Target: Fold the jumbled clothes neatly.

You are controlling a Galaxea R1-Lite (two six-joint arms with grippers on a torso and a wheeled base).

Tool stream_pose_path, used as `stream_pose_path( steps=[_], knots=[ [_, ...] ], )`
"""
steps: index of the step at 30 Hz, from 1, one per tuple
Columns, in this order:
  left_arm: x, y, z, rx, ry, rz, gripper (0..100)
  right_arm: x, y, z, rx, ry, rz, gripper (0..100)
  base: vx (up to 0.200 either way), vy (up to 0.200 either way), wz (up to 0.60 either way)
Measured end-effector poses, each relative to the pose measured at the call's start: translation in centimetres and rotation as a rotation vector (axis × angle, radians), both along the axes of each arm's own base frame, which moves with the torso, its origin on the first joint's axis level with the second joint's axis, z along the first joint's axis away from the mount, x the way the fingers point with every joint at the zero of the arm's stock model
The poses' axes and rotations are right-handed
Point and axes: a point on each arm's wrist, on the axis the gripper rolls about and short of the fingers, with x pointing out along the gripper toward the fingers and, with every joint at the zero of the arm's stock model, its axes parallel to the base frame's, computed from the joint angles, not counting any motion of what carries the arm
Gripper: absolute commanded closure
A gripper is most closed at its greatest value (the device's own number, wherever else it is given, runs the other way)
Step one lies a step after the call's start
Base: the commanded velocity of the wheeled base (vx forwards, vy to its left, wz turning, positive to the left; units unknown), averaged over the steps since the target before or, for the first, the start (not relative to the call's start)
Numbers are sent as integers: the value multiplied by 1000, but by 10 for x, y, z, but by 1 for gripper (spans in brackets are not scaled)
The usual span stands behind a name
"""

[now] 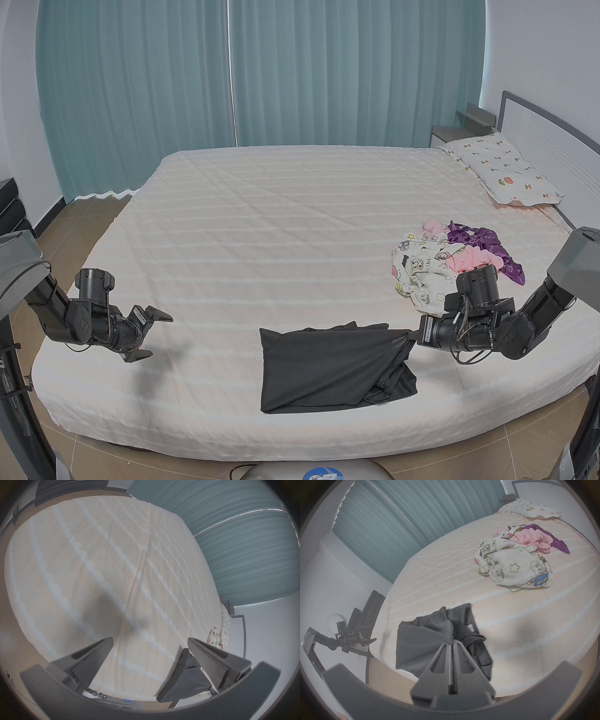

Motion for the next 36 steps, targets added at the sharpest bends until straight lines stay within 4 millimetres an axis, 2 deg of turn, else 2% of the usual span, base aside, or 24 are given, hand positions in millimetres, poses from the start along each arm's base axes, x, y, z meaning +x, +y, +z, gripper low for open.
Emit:
stream_pose_path(
  steps=[5, 6, 12, 15, 20, 25, 33, 36],
  knots=[
    [0, 0, 0, 0, 0, 0, 0, 6, -5, -10, -4, 11, -7, 100, 0, 0, 0],
    [0, 0, 0, 0, 0, 0, 0, 9, -4, -11, 0, -1, -8, 0, 0, 0, 0],
    [0, 0, 0, 0, -1, 0, 0, 36, 2, -19, 21, -134, -46, 0, 0, 0, 0],
    [0, 0, 0, 1, 0, -1, 0, 44, 5, -28, 19, -164, -63, 0, 0, 0, 0],
    [0, 0, 0, 1, 0, 0, 0, 49, 8, -43, 66, -131, -110, 0, 0, 0, 0],
    [0, 0, 0, 1, 0, 0, 0, 60, 12, -39, 147, -136, -180, 0, 0, 0, 0],
    [0, 0, 0, 1, 0, -1, 0, 64, 6, -52, 99, -27, -219, 0, 0, 0, 0],
    [0, 0, 0, 1, 0, -1, 0, 67, 4, -51, 110, -34, -228, 0, 0, 0, 0]
  ],
)
